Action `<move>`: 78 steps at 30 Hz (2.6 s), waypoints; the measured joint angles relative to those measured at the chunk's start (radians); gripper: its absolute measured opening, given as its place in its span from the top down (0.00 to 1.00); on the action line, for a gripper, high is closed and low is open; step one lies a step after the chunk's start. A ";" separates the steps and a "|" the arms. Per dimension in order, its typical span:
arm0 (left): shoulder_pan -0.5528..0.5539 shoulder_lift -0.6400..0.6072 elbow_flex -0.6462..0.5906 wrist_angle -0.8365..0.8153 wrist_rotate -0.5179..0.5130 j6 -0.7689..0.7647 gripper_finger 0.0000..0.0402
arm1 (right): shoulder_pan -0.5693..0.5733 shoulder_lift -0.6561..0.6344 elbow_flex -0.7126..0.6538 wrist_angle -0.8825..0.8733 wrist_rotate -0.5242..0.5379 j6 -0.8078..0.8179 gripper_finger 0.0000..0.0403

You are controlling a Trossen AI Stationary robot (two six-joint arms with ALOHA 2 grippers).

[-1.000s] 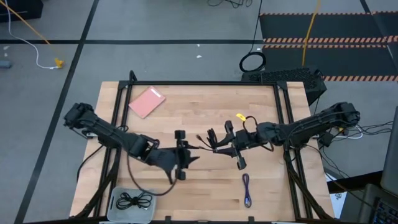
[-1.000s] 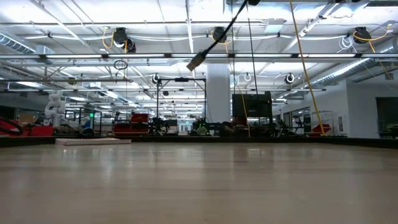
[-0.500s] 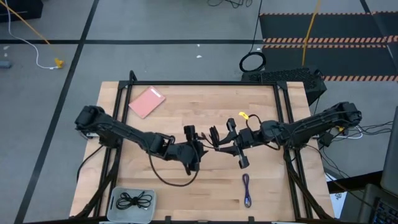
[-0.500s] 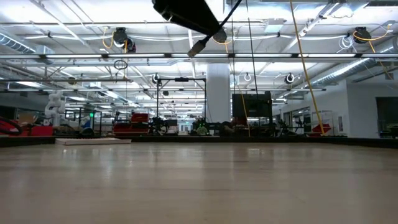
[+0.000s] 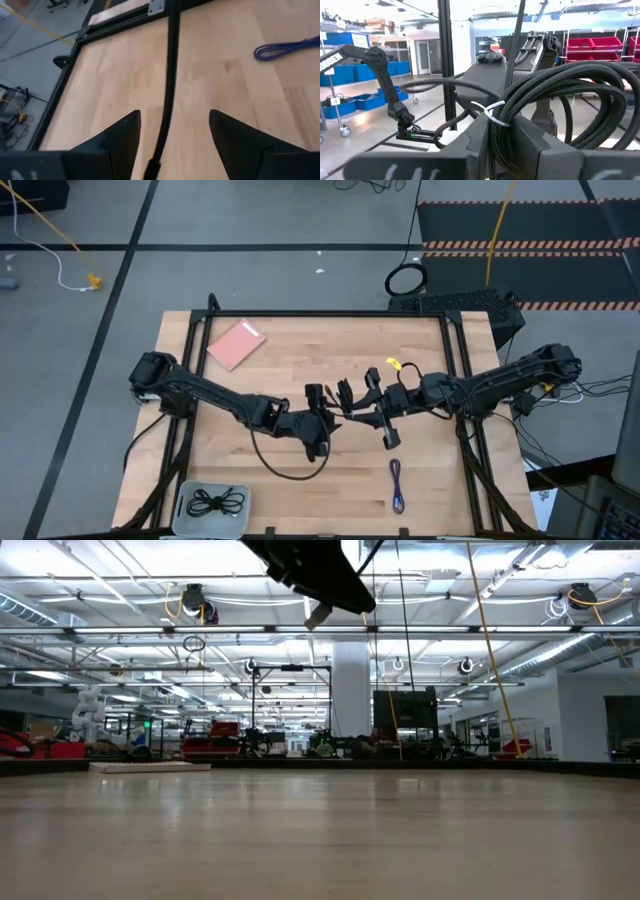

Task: Pick and place USB-C Cables
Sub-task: Put the black charger cable into the white bin

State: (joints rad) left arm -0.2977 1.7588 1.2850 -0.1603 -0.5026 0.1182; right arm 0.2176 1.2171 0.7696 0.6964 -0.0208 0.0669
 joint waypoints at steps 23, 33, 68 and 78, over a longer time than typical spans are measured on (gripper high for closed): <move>-0.049 -0.111 0.001 -0.070 -0.025 -0.001 0.96 | 0.000 0.000 0.000 -0.067 -0.006 0.026 0.87; -0.019 -0.071 0.001 -0.048 0.098 -0.046 0.54 | 0.000 0.000 0.001 -0.027 -0.006 0.026 0.86; -0.083 -0.113 0.000 -0.069 -0.112 0.144 0.94 | 0.000 0.000 0.001 -0.283 -0.030 0.117 0.87; -0.085 -0.113 0.000 -0.003 -0.127 0.176 0.93 | 0.026 0.022 0.002 -0.352 -0.036 0.157 0.87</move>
State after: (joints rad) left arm -0.3824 1.6461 1.2854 -0.1635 -0.6296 0.2946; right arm 0.2434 1.2391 0.7712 0.3440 -0.0570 0.2239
